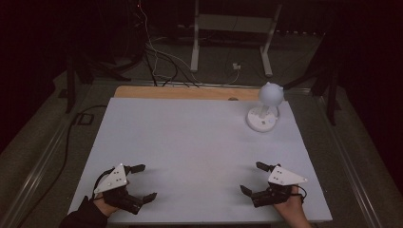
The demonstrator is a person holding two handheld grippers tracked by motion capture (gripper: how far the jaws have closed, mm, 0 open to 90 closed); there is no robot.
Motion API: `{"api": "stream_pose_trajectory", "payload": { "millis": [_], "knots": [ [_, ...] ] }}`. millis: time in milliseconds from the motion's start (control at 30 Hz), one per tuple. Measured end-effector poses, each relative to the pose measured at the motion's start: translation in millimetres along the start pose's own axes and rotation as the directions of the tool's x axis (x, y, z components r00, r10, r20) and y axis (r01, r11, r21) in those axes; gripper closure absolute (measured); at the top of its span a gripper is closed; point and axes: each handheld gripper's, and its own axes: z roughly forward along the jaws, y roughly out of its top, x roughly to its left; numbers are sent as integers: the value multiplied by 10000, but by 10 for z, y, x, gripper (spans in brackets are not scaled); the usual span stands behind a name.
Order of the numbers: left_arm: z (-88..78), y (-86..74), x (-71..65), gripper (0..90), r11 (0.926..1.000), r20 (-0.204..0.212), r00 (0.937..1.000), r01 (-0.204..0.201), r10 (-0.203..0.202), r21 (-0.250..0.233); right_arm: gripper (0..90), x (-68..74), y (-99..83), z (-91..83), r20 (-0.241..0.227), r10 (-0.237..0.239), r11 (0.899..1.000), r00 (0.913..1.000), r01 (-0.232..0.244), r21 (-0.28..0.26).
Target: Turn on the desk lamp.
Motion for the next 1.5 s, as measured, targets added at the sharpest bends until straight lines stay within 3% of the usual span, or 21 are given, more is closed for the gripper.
{"api": "stream_pose_trajectory", "payload": {
  "millis": [200, 300, 633, 900, 1000, 1200, 1500],
  "knots": [
    [-1, -2, 10, 3, 10000, -55, 10000, 47, -48, -83, 0, 9, 9, 3, 14, -100, 9999, 9999, 100, 31],
    [0, -5, 16, 2, 10000, -9, 10000, 76, -77, -51, 0, 18, 16, 5, -197, -9, 10000, 9998, 10, 15],
    [1, -3, 11, 2, 10000, 16, 10000, 54, -54, -33, 0, 21, 48, -12, -286, 345, 9992, 9990, -339, 206],
    [2, 1, 7, 3, 9999, 40, 9999, 105, -105, -87, 0, 115, 98, 24, -450, 53, 9972, 9990, -19, 747],
    [-7, 0, 9, 3, 9998, 30, 9999, 164, -164, -144, 0, 127, 121, 24, -631, 294, 9964, 9976, -241, 819],
    [-6, 1, 11, 3, 9997, -19, 9998, 192, -192, -156, 0, 183, 209, 30, -989, 382, 9925, 9944, -262, 1195],
    [-3, 9, -1, 3, 9998, 72, 9999, 127, -126, -136, 0, 192, 378, 6, -1311, 605, 9921, 9895, -452, 1166]
  ]
}}
